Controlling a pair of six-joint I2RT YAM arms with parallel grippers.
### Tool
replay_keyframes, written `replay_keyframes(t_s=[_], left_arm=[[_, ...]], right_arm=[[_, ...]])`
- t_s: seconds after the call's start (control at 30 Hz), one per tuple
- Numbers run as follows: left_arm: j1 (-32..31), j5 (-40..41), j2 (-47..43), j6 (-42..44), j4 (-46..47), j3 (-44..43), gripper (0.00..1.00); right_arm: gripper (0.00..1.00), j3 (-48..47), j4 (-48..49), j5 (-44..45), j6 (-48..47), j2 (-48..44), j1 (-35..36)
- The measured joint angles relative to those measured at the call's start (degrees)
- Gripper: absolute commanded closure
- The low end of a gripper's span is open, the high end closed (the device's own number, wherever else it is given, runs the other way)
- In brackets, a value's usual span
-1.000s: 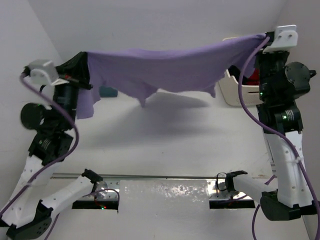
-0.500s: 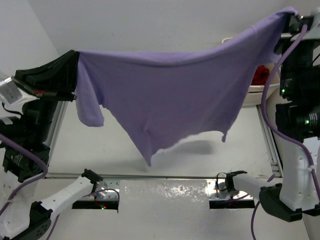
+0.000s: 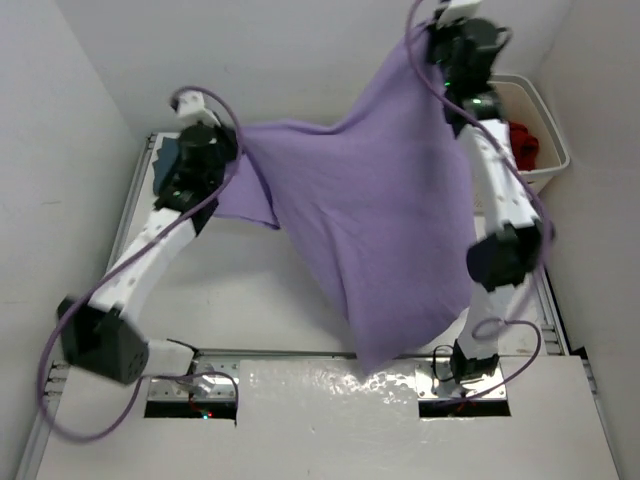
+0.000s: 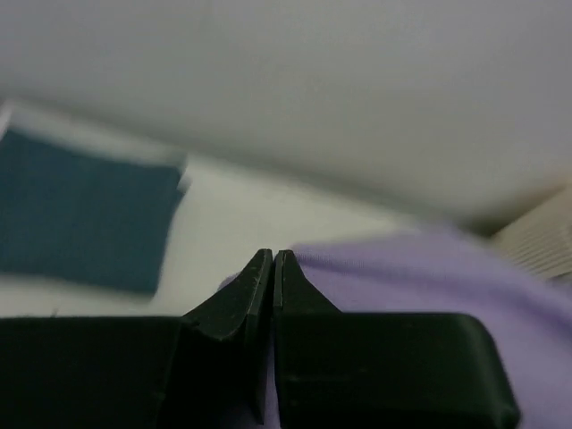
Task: Fold and stack the t-shirts
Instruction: Flatten out the tshirt
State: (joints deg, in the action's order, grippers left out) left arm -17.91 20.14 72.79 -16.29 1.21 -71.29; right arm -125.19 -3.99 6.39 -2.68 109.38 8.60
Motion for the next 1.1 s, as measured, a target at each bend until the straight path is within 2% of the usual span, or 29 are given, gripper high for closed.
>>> replay_keyframes(t_s=[0.07,0.1,0.13,0.23,0.27,0.33,0.47,0.63,0.77,0.87,0.97,1.1], left_arm=[[2.7,-0.2,7.7,-3.5,-3.1,5.6,0.36],[3.6,-0.4,11.1,-5.0,-5.4,7.9,0.09],[3.9,-1.0,13.6,-6.0,-7.5,9.5,0.00],[4.0,-2.6,17.4,-8.2,-12.7,11.7,0.00],[3.9,-2.8,17.4,-8.4,-13.2,11.7,0.00],[3.7,-3.2,16.2,-8.5,-12.5,11.3,0.00],[3.7,-6.1,14.3,-7.8,-8.8,8.7,0.00],[3.6,-12.0,16.1,-5.8,-5.2,4.4,0.00],[3.3,-16.2,24.6,-3.1,-4.5,-2.6,0.00],[3.1,-19.9,33.9,-0.9,-4.4,-9.1,0.00],[2.9,-23.5,41.9,1.1,-4.9,-13.7,0.00],[2.8,-25.3,50.2,2.5,-6.7,-18.1,0.00]], right_arm=[[1.00,-1.3,0.8,-2.6,2.6,10.1,0.0],[0.96,-1.9,0.7,-4.0,3.5,15.1,0.1],[0.74,-2.3,0.4,-5.5,4.4,19.6,0.1],[0.38,-1.9,-2.5,-8.5,6.4,29.5,0.6],[0.23,-1.0,-3.5,-9.0,6.4,31.5,0.9],[0.01,2.4,-5.9,-9.9,6.2,32.3,1.4],[0.01,10.1,-6.5,-11.2,5.6,27.3,2.4],[0.01,25.9,-5.0,-11.1,7.5,9.0,3.4],[0.01,41.5,-1.0,-9.6,12.3,-7.1,4.0],[0.01,56.8,1.5,-7.7,16.4,-16.5,4.8],[0.01,69.4,-0.5,-6.3,20.3,-19.4,5.9],[0.01,78.4,-6.3,-5.1,24.3,-18.5,6.9]])
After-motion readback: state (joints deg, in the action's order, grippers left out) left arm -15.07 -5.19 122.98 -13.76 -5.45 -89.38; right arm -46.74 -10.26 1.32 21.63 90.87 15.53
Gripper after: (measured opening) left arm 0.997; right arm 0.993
